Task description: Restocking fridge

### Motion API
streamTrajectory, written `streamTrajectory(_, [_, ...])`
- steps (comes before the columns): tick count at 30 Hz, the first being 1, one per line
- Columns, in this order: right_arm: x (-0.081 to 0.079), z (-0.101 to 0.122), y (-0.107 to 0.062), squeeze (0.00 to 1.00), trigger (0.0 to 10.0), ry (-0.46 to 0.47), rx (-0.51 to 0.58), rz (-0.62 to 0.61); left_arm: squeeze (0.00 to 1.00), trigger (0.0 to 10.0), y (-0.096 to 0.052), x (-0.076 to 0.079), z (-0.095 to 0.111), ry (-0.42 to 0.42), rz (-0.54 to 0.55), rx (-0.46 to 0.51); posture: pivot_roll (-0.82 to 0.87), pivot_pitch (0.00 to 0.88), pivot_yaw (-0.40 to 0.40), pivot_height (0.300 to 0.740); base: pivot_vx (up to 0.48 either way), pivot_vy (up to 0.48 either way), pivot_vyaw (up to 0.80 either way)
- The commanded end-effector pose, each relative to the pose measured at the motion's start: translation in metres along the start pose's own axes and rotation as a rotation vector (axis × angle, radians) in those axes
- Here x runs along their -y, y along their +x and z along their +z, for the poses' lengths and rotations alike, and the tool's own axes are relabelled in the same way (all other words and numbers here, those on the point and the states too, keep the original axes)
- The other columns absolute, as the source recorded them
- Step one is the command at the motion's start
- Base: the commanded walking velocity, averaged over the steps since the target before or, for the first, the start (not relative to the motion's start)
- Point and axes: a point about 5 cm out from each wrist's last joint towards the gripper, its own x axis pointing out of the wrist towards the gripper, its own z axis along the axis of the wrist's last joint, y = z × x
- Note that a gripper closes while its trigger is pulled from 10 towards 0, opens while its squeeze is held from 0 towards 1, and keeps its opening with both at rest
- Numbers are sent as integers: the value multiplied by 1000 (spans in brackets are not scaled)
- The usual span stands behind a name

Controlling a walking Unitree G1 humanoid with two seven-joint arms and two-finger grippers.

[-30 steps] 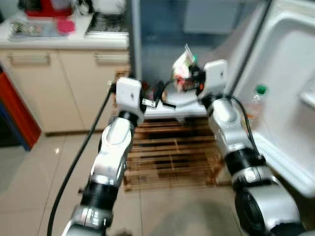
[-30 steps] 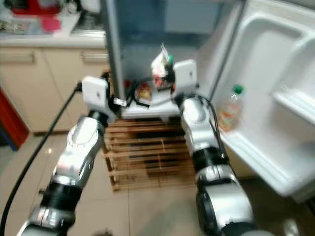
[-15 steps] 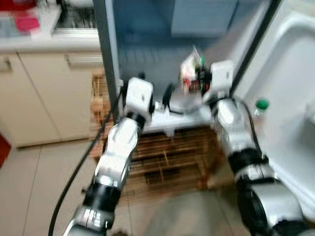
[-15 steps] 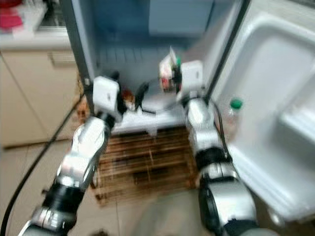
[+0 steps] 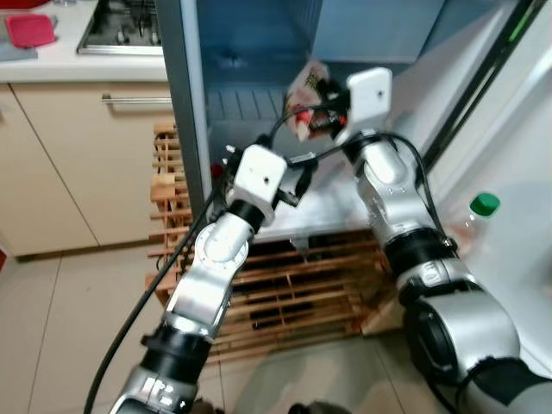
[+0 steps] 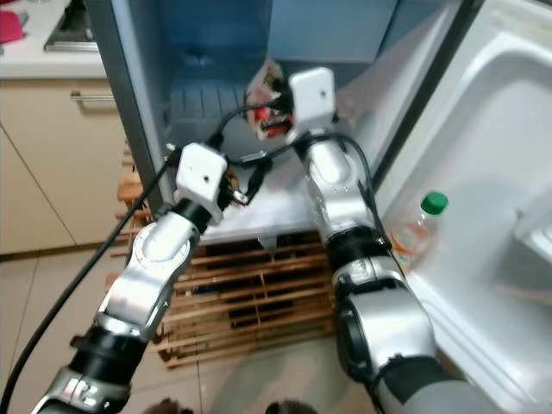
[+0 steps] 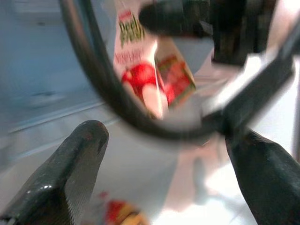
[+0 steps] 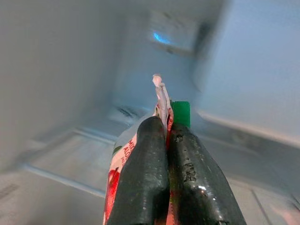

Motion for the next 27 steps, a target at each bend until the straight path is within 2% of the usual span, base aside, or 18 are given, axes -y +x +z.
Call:
streamTrajectory(1, [2,10,6,0,0,-13,21,-9,0,10000,-4,8,2,26,-51,-4,118,0,-85,740,0,0,0])
streamTrajectory(13, [-14,29,25,0,0,-48,51,5,0,10000,-35,7,-5,49,-66,-69,199,0,-122,740,0,0,0])
streamTrajectory(15, [-20,31,28,0,0,-62,49,7,0,10000,-43,8,-6,53,-64,-85,220,0,-125,740,0,0,0])
streamTrajectory(16, [-25,32,30,0,0,-68,51,10,0,10000,-52,8,-8,48,-57,-98,236,0,-127,740,0,0,0])
streamTrajectory(18, [-25,33,31,0,0,-62,54,5,0,10000,-55,7,-9,47,-50,-109,243,0,-128,740,0,0,0])
streamTrajectory(22, [-26,34,32,0,0,-45,56,-19,0,10000,-66,2,-13,27,0,-129,253,9,-125,740,0,0,0])
streamTrajectory(24, [-23,35,32,0,0,-35,55,-43,0,10000,-73,-7,-14,-9,72,-134,261,16,-125,740,0,0,0])
streamTrajectory(25, [-20,37,33,0,0,-42,55,-64,0,10000,-82,-15,-12,-38,130,-138,271,36,-120,740,0,0,0])
streamTrajectory(26, [-20,37,33,0,0,-42,55,-64,0,10000,-82,-15,-12,-38,130,-138,271,36,-120,740,0,0,0])
streamTrajectory(27, [-17,38,34,0,0,-28,44,-90,0,10000,-92,-19,-10,-36,152,-148,291,55,-116,740,0,0,0])
